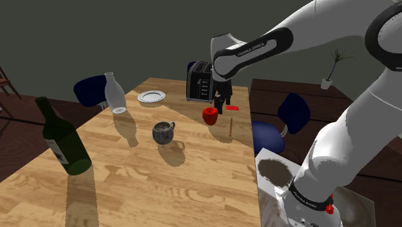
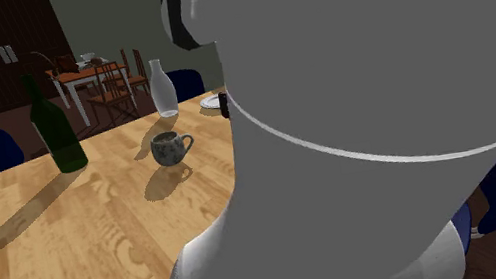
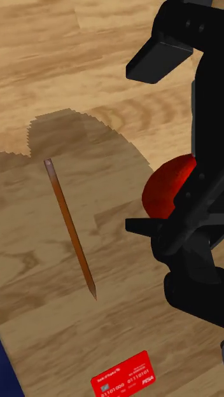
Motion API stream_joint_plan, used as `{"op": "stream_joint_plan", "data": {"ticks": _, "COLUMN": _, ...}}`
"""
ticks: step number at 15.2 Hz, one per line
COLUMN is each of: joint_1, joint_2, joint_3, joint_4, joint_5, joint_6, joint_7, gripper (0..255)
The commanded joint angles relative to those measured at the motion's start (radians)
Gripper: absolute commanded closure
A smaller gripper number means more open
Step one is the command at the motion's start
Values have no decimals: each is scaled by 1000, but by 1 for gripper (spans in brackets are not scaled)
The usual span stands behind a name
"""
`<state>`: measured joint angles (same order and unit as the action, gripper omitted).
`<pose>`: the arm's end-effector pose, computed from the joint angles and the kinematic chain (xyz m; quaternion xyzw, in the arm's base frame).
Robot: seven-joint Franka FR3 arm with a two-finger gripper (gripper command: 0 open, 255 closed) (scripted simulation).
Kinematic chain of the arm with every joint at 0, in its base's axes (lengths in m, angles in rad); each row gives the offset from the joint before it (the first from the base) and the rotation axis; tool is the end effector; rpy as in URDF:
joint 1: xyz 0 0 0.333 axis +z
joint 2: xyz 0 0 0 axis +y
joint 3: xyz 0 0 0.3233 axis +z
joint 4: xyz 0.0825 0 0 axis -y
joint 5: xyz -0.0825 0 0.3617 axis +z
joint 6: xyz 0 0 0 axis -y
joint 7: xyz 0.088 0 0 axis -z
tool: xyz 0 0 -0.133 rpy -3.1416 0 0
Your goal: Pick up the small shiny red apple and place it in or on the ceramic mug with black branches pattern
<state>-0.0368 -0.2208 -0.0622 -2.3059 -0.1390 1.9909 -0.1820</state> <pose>0.4374 -0.0559 0.4201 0.9946 0.0737 -0.0542 0.0481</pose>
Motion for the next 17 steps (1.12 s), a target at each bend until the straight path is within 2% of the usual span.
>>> {"op": "stream_joint_plan", "data": {"ticks": 1, "joint_1": 0, "joint_2": 81, "joint_3": -2, "joint_4": 48, "joint_5": -13, "joint_6": 36, "joint_7": -15, "gripper": 0}}
{"op": "stream_joint_plan", "data": {"ticks": 6, "joint_1": -5, "joint_2": 259, "joint_3": -8, "joint_4": 155, "joint_5": -43, "joint_6": 114, "joint_7": -48, "gripper": 0}}
{"op": "stream_joint_plan", "data": {"ticks": 13, "joint_1": -13, "joint_2": 300, "joint_3": -15, "joint_4": 106, "joint_5": -51, "joint_6": 206, "joint_7": -43, "gripper": 0}}
{"op": "stream_joint_plan", "data": {"ticks": 17, "joint_1": -13, "joint_2": 304, "joint_3": -16, "joint_4": 102, "joint_5": -52, "joint_6": 213, "joint_7": -43, "gripper": 0}}
